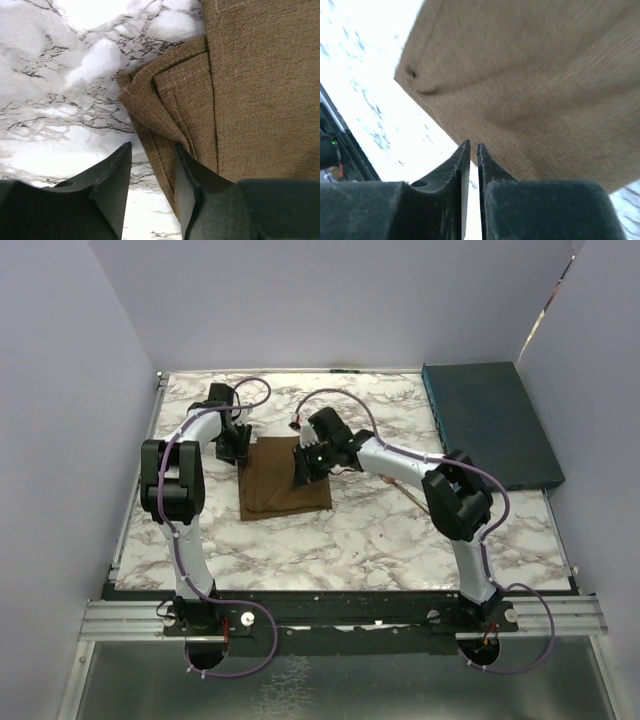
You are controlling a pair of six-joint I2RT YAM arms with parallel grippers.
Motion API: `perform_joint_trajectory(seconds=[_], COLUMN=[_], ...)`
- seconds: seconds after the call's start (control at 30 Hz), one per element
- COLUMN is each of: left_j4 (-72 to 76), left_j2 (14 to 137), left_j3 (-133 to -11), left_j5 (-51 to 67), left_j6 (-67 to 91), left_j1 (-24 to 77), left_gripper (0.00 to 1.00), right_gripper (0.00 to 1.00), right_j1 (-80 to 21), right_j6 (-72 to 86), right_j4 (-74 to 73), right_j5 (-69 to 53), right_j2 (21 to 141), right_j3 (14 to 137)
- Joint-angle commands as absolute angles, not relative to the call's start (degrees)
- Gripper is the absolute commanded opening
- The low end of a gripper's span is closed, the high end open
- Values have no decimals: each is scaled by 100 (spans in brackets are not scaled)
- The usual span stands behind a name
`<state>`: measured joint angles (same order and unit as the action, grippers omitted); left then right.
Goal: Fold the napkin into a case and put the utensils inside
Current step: Fold the napkin at the center of the board.
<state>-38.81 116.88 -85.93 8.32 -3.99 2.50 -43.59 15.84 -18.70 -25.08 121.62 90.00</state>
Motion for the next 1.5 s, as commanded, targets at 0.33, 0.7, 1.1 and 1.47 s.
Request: perform_joint_trajectory(seconds=[0.33, 0.7, 1.1, 1.47], left_j4=[-4886, -4733, -4422, -4404], left_j2=[11865, 12585, 13065, 13256], left_j3=[-10014, -10513, -10924, -11183], left_j5=[916, 915, 539, 615], left_j6=[-439, -26, 374, 377], left_j1=[631, 900, 903, 912], left_gripper=[61, 59, 50, 49], right_gripper=[1, 1, 1, 1], right_j1=[-3621, -3624, -3621, -3626], right_j6=[1598, 1894, 2030, 2149], right_j4=[-1710, -1106, -785, -682], right_j5=[-2728, -2984, -3132, -3277], right_j2=[11785, 11910, 11752, 11756], right_j3=[8477, 7912, 7642, 7540])
